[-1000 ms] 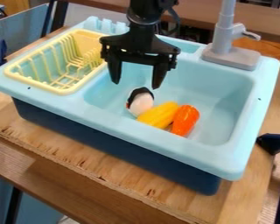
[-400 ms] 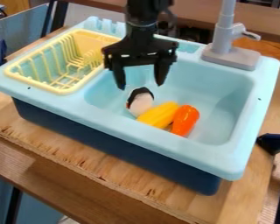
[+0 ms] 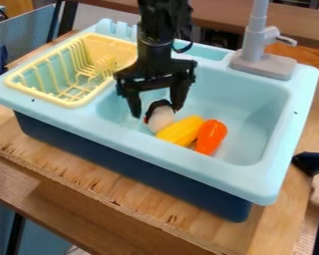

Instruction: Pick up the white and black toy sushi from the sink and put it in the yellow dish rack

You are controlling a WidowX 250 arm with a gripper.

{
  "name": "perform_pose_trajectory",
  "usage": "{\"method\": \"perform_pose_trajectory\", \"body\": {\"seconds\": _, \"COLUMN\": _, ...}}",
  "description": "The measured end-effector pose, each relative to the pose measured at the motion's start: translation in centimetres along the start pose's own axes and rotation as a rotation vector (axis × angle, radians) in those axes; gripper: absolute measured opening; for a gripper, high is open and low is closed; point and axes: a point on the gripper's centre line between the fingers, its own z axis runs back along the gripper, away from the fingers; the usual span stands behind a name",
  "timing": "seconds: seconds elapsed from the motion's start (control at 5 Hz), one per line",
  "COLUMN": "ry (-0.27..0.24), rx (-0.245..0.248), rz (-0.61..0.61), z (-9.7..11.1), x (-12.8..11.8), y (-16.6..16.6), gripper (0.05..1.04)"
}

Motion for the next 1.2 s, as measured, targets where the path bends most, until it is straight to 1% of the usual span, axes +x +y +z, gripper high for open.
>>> {"method": "perform_pose_trajectory", "body": {"seconds": 0.2, "ry": 0.03, "rx": 0.007, "rz": 0.038, "z": -1.1, "x": -0.4, "y": -0.1, "gripper": 1.001}}
{"method": "perform_pose_trajectory", "body": {"seconds": 0.4, "ry": 0.056, "rx": 0.014, "rz": 0.062, "z": -2.1, "x": -0.4, "y": 0.1, "gripper": 0.955}}
{"method": "perform_pose_trajectory", "body": {"seconds": 0.6, "ry": 0.046, "rx": 0.027, "rz": 0.049, "z": -2.2, "x": -0.1, "y": 0.4, "gripper": 0.7}}
{"method": "perform_pose_trajectory", "body": {"seconds": 0.8, "ry": 0.057, "rx": 0.043, "rz": -0.004, "z": -1.6, "x": 0.1, "y": 0.4, "gripper": 0.593}}
{"method": "perform_pose_trajectory", "body": {"seconds": 1.0, "ry": 0.035, "rx": 0.049, "rz": -0.08, "z": 0.3, "x": 0.6, "y": -0.1, "gripper": 0.587}}
{"method": "perform_pose_trajectory", "body": {"seconds": 1.2, "ry": 0.025, "rx": 0.012, "rz": -0.165, "z": 3.1, "x": 1.1, "y": -0.7, "gripper": 0.587}}
